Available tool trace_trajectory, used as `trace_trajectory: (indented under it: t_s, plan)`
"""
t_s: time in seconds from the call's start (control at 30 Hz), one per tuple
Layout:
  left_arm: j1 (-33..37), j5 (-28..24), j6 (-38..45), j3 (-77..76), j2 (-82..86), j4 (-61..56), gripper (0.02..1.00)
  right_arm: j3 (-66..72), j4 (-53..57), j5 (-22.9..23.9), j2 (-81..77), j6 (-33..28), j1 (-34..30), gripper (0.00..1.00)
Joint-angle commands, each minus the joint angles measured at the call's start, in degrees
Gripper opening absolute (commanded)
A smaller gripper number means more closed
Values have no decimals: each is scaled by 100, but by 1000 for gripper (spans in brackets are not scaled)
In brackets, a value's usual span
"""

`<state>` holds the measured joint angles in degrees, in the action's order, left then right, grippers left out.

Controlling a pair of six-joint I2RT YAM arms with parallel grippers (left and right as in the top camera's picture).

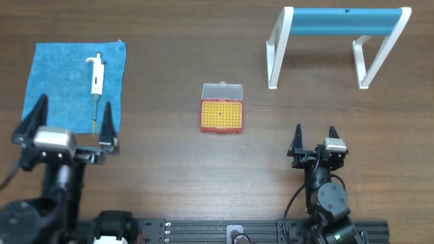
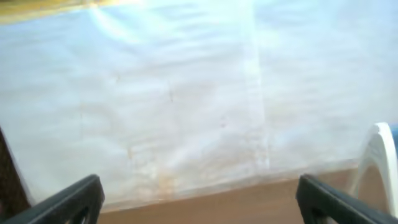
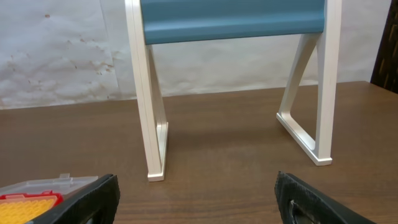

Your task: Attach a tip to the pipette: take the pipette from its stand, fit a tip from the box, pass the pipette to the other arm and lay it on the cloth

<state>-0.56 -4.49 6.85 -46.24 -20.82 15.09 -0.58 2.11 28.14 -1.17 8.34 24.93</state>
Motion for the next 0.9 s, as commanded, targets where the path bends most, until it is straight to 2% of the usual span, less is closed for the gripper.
trace_trajectory:
  t_s: [0.03,0.2,0.37,0.67,0.9]
  plan:
    - [17,-4,-518,2046,658,-1856,996,33,15,-35,11,0,28,827]
    - [17,2,-669,3670,1073,-3230,996,33,15,-33,11,0,28,827]
    - [20,177,-1108,4522,1700,-3250,993,33,15,-35,11,0,28,827]
    - [-17,146,-1392,4592,2063,-1224,996,33,15,-33,11,0,28,827]
    - [-144,254,-1222,4592,2063,-1054,996,33,15,-35,11,0,28,827]
